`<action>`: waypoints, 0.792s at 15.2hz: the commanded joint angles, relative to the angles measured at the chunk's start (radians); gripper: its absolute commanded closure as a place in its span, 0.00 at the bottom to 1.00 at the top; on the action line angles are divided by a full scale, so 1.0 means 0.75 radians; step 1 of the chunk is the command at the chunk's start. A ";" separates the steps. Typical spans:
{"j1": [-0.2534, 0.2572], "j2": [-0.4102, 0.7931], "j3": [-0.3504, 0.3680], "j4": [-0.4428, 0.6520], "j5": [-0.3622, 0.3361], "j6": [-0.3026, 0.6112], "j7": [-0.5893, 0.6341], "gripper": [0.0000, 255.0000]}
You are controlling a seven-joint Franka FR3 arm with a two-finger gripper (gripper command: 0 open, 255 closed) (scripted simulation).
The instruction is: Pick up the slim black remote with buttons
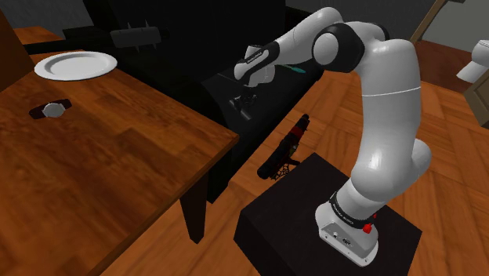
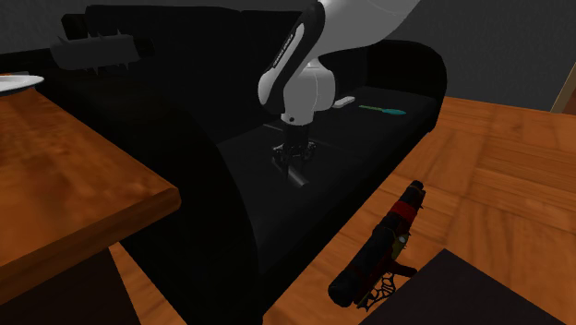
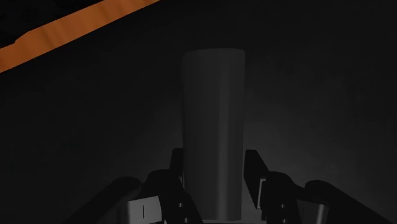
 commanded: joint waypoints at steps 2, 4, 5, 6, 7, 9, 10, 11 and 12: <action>0.002 0.003 0.002 -0.001 0.001 0.000 0.001 1.00; 0.001 0.002 0.002 -0.002 0.001 0.001 0.000 1.00; 0.001 0.002 0.002 -0.002 0.001 0.001 0.001 1.00; 0.002 0.004 0.002 0.001 0.001 0.000 0.001 1.00; 0.002 -0.008 0.001 0.001 -0.001 -0.012 0.003 1.00; 0.003 -0.033 -0.001 0.000 -0.003 -0.036 0.005 1.00; 0.004 -0.045 -0.001 0.000 -0.004 -0.048 0.007 1.00; 0.004 -0.057 -0.002 0.001 -0.005 -0.061 0.008 1.00; 0.004 -0.068 -0.003 0.002 -0.006 -0.073 0.010 1.00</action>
